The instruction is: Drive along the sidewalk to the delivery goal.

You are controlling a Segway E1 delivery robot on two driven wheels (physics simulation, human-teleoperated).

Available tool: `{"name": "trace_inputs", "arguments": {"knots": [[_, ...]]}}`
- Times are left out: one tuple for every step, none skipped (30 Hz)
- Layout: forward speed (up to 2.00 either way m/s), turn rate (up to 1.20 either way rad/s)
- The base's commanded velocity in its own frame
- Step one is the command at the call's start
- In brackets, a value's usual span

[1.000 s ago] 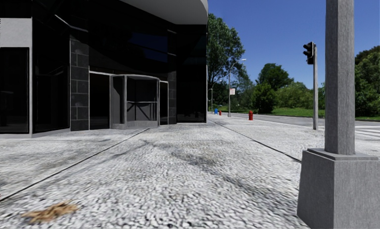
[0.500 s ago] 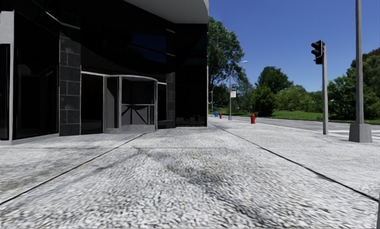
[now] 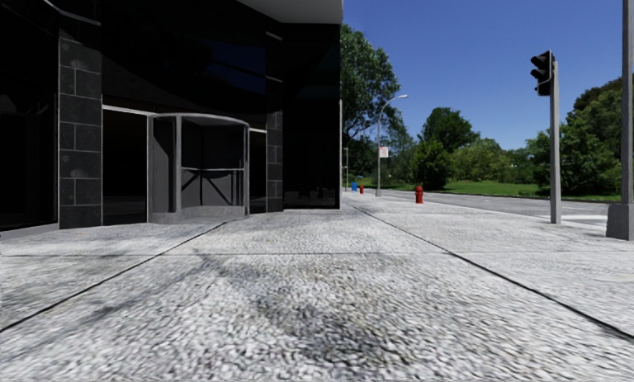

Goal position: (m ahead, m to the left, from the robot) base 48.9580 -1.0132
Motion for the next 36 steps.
{"name": "trace_inputs", "arguments": {"knots": [[2.00,-0.23],[2.00,-0.23],[2.00,-0.23],[2.00,-0.23],[2.00,-0.23],[2.00,-0.24],[2.00,-0.28],[2.00,-0.31],[2.00,-0.31],[2.00,-0.32],[2.00,-0.33],[2.00,-0.35],[2.00,-0.35],[2.00,-0.36],[2.00,-0.36],[2.00,-0.36],[2.00,-0.37],[2.00,-0.38],[2.00,-0.38],[2.00,-0.38],[2.00,-0.38],[2.00,-0.38],[2.00,-0.38],[2.00,-0.38],[2.00,-0.38],[2.00,-0.38],[2.00,-0.38],[2.00,-0.38],[2.00,-0.38],[2.00,-0.20],[2.00,0.00],[2.00,0.00],[2.00,0.00],[2.00,0.00],[2.00,0.00],[2.00,0.00]]}}
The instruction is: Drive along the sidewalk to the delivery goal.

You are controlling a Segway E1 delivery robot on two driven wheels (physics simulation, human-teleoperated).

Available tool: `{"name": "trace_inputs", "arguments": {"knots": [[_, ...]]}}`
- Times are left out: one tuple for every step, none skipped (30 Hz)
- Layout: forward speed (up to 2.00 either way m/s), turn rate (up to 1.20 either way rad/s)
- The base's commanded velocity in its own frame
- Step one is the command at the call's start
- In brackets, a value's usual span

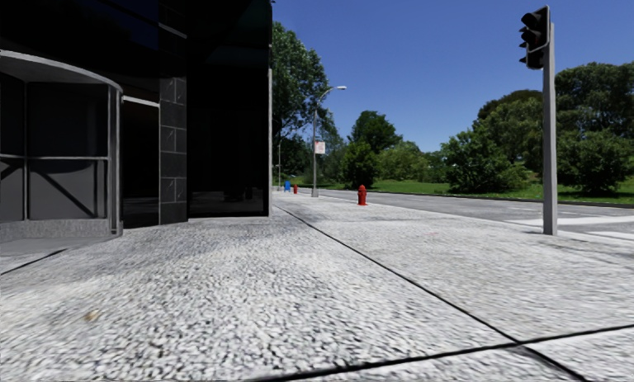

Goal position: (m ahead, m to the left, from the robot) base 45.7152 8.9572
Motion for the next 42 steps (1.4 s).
{"name": "trace_inputs", "arguments": {"knots": [[2.00,0.00],[2.00,0.00],[2.00,0.00],[2.00,0.00],[2.00,0.00],[2.00,0.00],[2.00,0.00],[2.00,0.00],[2.00,0.00],[2.00,0.00],[2.00,0.00],[2.00,0.00],[2.00,0.00],[2.00,0.00],[2.00,0.00],[2.00,0.00],[2.00,0.00],[2.00,0.00],[2.00,0.00],[2.00,0.00],[2.00,0.00],[2.00,0.00],[2.00,0.00],[2.00,0.00],[2.00,0.00],[2.00,0.00],[2.00,0.00],[2.00,0.00],[2.00,0.00],[2.00,0.00],[2.00,0.00],[2.00,0.00],[2.00,0.00],[2.00,0.00],[2.00,0.00],[2.00,0.00],[2.00,0.00],[2.00,0.00],[2.00,0.00],[2.00,0.00],[2.00,0.00],[2.00,0.00]]}}
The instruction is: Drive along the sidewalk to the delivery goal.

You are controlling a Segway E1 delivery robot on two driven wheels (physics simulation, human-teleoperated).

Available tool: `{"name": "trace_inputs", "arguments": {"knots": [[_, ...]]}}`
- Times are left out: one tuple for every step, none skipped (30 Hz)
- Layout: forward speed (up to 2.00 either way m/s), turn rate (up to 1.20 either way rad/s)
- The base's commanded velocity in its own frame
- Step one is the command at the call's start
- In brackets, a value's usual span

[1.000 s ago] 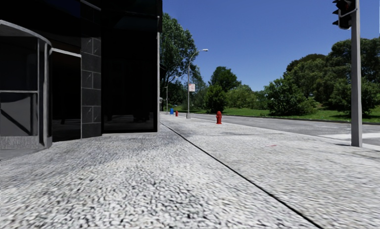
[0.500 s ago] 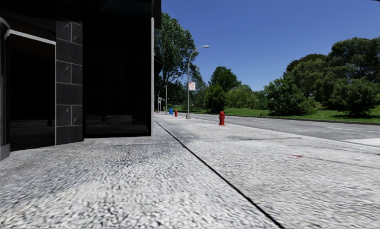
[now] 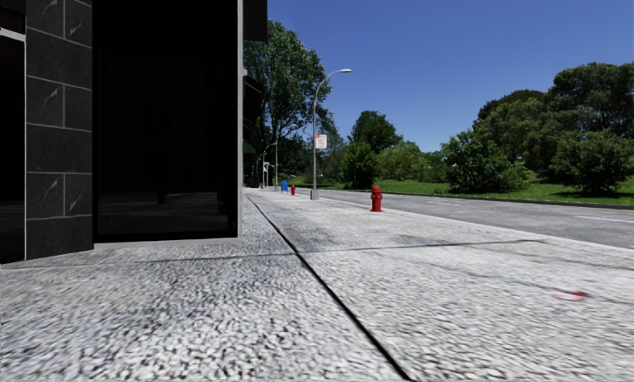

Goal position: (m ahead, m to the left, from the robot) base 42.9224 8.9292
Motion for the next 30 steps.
{"name": "trace_inputs", "arguments": {"knots": [[2.00,0.00],[2.00,0.00],[2.00,0.00],[2.00,0.00],[2.00,0.00],[2.00,0.00],[2.00,0.00],[2.00,0.00],[2.00,0.00],[2.00,0.00],[2.00,0.00],[2.00,0.00],[2.00,0.00],[2.00,0.00],[2.00,0.00],[2.00,0.00],[2.00,0.00],[2.00,0.00],[2.00,0.00],[2.00,0.00],[2.00,0.00],[2.00,0.00],[2.00,0.00],[2.00,0.00],[2.00,0.00],[2.00,0.00],[2.00,0.00],[2.00,0.00],[2.00,0.00],[2.00,0.00]]}}
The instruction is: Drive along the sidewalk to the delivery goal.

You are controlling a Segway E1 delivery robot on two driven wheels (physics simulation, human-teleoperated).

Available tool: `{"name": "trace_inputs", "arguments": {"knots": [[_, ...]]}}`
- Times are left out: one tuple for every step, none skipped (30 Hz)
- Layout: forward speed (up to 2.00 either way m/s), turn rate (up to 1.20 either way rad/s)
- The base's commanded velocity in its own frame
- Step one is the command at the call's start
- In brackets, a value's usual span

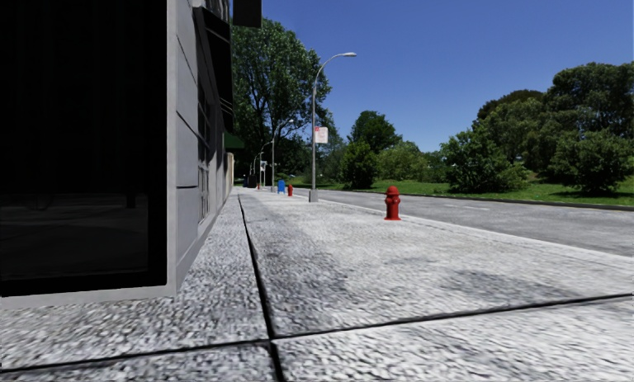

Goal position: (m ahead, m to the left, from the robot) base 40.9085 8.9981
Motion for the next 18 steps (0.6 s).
{"name": "trace_inputs", "arguments": {"knots": [[2.00,0.00],[2.00,0.00],[2.00,0.00],[2.00,0.00],[2.00,0.00],[2.00,0.00],[2.00,0.00],[2.00,0.00],[2.00,0.00],[2.00,0.00],[2.00,0.00],[2.00,0.00],[2.00,0.00],[2.00,0.00],[2.00,0.00],[2.00,0.00],[2.00,0.00],[2.00,0.00]]}}
